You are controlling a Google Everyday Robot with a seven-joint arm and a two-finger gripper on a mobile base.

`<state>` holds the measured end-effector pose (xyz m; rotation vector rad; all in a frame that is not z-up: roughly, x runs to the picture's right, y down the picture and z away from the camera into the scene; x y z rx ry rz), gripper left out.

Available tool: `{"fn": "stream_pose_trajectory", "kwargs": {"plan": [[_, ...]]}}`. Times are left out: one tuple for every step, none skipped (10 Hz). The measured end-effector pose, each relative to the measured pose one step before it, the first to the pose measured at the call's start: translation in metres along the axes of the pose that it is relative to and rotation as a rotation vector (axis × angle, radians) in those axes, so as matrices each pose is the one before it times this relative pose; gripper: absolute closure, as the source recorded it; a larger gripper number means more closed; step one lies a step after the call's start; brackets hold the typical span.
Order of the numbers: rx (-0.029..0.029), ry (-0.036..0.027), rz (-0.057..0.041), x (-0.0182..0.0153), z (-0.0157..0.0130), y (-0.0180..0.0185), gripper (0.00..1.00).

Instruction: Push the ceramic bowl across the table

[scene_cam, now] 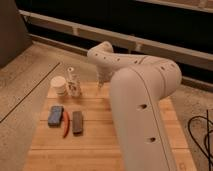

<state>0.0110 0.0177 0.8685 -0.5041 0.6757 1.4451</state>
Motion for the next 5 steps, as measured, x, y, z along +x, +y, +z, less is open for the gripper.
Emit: {"fn": "stream_pose_trajectory", "kwargs": {"plan": [[-0.02687,0.05558,0.00666,0.01566,0.0078,0.01001,0.35],[-0.00993,0.01968,0.00218,0.00546,0.00246,0.0036,0.35],[-0.00169,0.00572,0.00093,0.00139,0.00136,0.00039,0.35],[-0.00031,-0.00002,-0.00014,0.00003,-0.00011,0.0002,0.35],[0.00003,0.00016,-0.00018,0.00004,0.00006,0.00009,0.35]]}}
